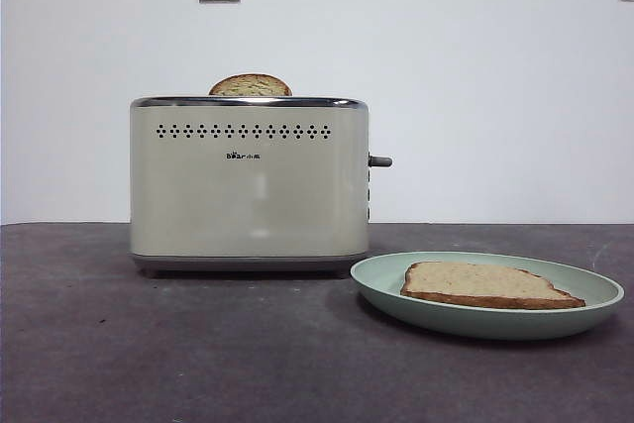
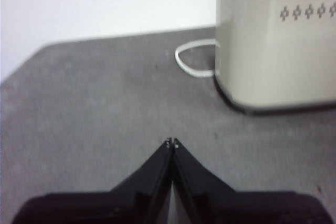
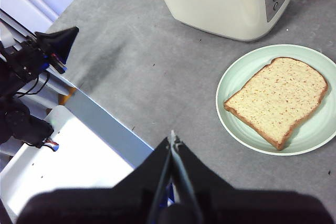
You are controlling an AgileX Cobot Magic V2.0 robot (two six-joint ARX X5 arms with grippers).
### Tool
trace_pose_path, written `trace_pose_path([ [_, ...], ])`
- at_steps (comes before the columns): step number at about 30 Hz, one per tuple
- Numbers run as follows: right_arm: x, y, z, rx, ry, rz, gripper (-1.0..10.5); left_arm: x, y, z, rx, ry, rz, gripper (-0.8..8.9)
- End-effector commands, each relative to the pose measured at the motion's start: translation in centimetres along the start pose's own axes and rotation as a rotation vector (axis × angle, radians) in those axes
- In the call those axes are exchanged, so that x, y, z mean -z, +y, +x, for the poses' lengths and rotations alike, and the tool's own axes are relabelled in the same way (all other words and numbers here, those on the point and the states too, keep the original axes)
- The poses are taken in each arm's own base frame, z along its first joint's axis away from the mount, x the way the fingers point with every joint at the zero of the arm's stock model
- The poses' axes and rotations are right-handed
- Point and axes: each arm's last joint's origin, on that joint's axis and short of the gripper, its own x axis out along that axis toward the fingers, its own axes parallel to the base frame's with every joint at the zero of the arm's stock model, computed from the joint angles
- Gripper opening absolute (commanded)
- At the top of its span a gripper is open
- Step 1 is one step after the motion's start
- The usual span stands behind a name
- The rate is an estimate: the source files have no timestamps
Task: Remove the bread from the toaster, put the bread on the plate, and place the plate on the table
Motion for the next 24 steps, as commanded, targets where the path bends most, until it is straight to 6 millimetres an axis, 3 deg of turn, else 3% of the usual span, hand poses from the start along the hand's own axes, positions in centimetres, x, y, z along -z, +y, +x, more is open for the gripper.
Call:
trace_pose_path([
  [1,0.02,-0.05,0.1,0.001,0.0,-0.012,0.0,0.44,0.01,0.1,-0.004,0.014,-0.033,-0.04],
  [24,0.02,-0.05,0.1,0.001,0.0,-0.012,0.0,0.34,0.01,0.1,-0.004,0.004,-0.034,-0.04],
])
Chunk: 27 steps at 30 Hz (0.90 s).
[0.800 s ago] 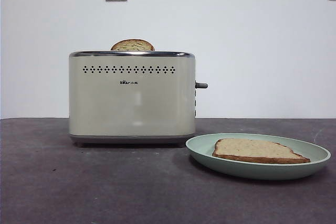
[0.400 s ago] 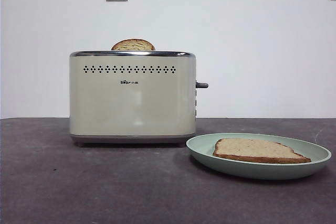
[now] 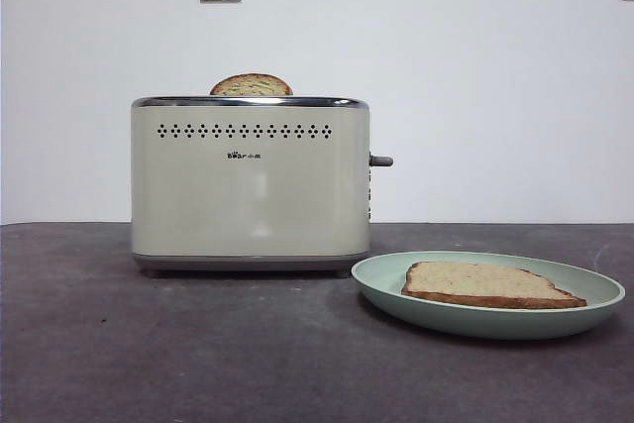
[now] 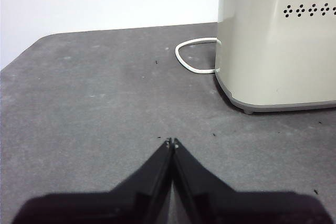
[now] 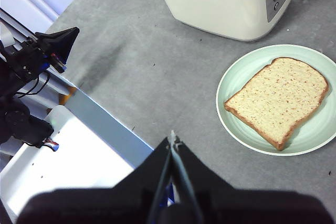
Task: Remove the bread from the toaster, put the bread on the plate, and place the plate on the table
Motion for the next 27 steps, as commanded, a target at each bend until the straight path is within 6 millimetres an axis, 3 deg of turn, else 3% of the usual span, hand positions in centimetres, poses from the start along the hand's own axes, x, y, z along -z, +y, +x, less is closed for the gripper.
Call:
trace_pose_path([
  [1,0.0,0.0,0.1,0.001,-0.001,-0.013,0.0,0.4,0.0,0.1,-0.004,0.006,-0.006,-0.04],
  [6,0.0,0.0,0.1,0.001,-0.001,-0.014,0.0,0.4,0.0,0.1,-0.004,0.006,-0.006,-0.04],
  [9,-0.2,-0.1,0.0,0.013,-0.02,-0.125,0.0,0.4,0.0,0.1,-0.004,0.006,-0.006,-0.04],
  [17,-0.4,0.4,-1.9,0.113,-0.279,-0.266,0.0,0.4,0.0,0.1,-0.004,0.006,-0.006,-0.04],
  [21,1.2,-0.2,-1.5,0.179,-0.377,-0.308,0.0,0.4,0.0,0.1,-0.004,0.006,-0.006,-0.04],
  [27,5.5,-2.6,2.1,0.22,-0.484,-0.355,0.0,0.4,0.0,0.1,-0.003,0.006,-0.006,-0.04],
])
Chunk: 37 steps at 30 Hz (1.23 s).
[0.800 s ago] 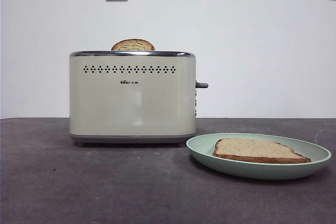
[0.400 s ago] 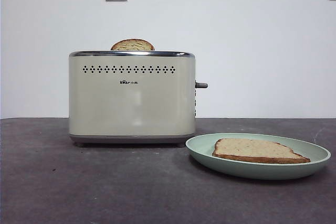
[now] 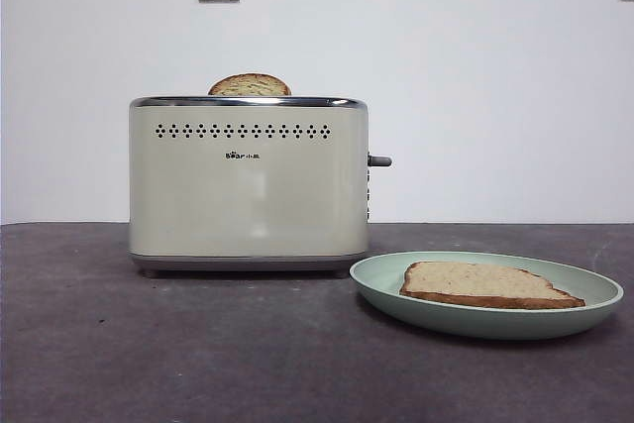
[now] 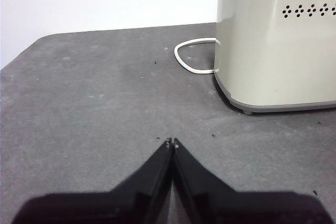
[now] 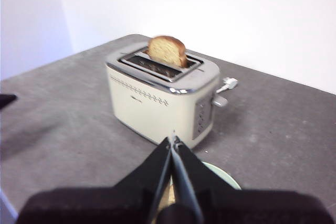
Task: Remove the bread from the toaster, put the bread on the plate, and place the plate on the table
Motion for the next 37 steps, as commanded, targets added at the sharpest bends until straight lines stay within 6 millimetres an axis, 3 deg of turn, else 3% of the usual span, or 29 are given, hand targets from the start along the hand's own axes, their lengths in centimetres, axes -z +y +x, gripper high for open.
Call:
trace_pose_path([
  [1,3.6,-0.2,1.3,0.011,-0.034,-0.003,0.0,0.4,0.0,0.1,-0.003,0.006,-0.006,-0.04],
  [10,11.0,-0.9,3.1,0.322,-0.066,0.119,0.0,0.4,0.0,0.1,-0.003,0.006,-0.006,-0.04],
  [22,17.0,-1.0,4.7,0.427,-0.106,0.218,0.0,0.4,0.0,0.1,-0.003,0.006,-0.006,-0.04],
  [28,19.0,-0.8,4.9,0.446,-0.051,0.244,0.0,0.4,0.0,0.1,-0.004,0.006,-0.006,-0.04],
  [37,19.2,-0.7,4.9,0.445,-0.025,0.21,0.0,0.4,0.0,0.1,-0.003,0.006,-0.006,-0.04],
])
